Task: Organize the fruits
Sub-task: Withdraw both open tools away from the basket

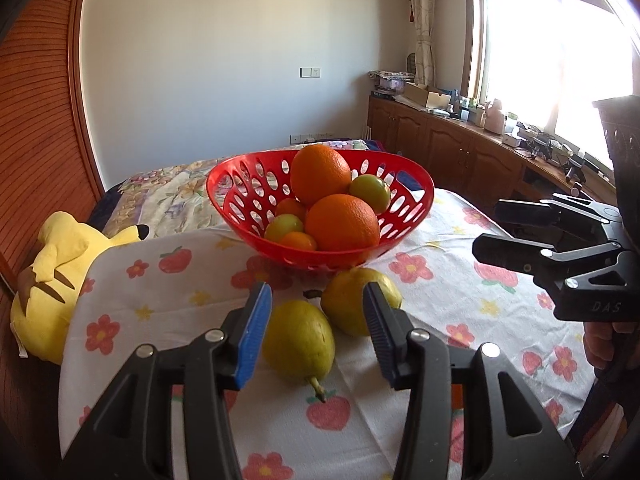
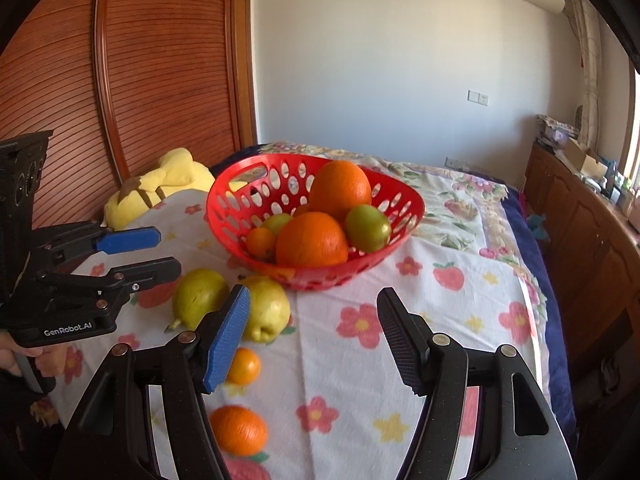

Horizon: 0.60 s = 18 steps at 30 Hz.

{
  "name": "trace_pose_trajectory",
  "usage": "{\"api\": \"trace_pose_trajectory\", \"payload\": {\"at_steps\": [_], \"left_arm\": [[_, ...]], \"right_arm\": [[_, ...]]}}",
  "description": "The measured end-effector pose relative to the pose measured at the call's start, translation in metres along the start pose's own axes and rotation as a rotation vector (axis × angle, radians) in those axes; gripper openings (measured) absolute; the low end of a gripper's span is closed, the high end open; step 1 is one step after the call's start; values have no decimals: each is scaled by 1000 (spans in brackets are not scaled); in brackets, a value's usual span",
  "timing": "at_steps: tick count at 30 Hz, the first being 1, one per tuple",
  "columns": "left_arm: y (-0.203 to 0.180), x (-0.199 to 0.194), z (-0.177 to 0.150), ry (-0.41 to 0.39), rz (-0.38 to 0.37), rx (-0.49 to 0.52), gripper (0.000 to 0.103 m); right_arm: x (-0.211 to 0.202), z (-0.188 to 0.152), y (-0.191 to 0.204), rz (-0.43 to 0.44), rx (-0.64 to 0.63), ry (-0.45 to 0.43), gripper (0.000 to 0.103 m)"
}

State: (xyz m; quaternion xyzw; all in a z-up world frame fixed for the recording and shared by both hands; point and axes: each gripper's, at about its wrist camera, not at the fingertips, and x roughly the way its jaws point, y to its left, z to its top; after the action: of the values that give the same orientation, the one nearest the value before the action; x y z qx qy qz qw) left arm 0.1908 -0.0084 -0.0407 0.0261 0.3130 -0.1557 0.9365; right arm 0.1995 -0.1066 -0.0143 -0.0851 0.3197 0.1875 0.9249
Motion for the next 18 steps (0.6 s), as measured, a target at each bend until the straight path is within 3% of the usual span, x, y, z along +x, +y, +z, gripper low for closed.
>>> {"api": "trace_pose_trajectory", "payload": {"at_steps": [18], "left_arm": [[-10, -4, -48, 37, 29, -7, 49]], "right_arm": [[-17, -44, 23, 37, 31, 33, 68]]}}
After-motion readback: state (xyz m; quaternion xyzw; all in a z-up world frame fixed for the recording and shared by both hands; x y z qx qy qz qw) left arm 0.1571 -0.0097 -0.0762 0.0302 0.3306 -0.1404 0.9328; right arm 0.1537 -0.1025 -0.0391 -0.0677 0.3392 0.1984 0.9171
